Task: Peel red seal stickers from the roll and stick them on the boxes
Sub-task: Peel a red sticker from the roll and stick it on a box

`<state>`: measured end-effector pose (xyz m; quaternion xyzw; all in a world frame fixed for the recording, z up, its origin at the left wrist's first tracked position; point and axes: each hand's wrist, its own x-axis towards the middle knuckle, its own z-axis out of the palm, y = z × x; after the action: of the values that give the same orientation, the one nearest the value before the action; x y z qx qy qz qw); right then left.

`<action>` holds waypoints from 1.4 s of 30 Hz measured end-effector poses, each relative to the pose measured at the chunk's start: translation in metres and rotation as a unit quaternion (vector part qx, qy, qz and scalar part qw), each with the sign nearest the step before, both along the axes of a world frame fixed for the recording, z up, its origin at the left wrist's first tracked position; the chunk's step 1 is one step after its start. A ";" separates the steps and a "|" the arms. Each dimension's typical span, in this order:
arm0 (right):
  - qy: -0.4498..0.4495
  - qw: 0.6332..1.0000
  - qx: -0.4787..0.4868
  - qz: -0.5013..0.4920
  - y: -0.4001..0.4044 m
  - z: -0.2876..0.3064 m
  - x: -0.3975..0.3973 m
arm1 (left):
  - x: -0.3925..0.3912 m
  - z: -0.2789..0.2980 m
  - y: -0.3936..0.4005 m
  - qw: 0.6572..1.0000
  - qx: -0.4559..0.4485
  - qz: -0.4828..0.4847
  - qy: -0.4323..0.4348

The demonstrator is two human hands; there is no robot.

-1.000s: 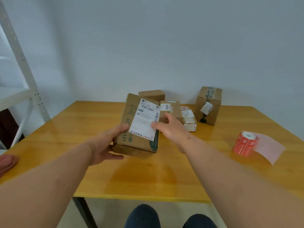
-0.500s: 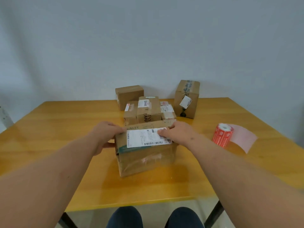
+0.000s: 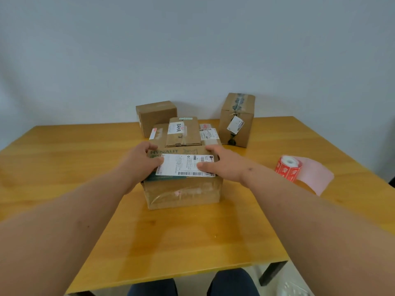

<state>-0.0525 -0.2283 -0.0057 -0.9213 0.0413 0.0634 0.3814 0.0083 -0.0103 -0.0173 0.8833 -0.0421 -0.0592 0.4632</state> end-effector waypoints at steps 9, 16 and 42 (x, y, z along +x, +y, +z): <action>-0.201 0.949 -0.194 -0.148 -0.028 -0.006 -0.010 | -0.022 0.027 -0.050 0.947 0.225 -0.037 -0.229; -0.178 0.899 -0.239 -0.321 -0.104 0.006 -0.052 | -0.063 0.041 -0.131 0.936 0.184 -0.139 -0.266; 0.055 0.970 0.173 -0.160 -0.178 -0.025 -0.071 | -0.035 -0.030 -0.278 0.905 0.201 -0.335 -0.168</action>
<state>-0.1234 -0.4061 -0.0303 -0.8180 0.1976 0.0584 0.5370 -0.0266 -0.2880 -0.0469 0.8883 -0.3999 -0.0689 0.2151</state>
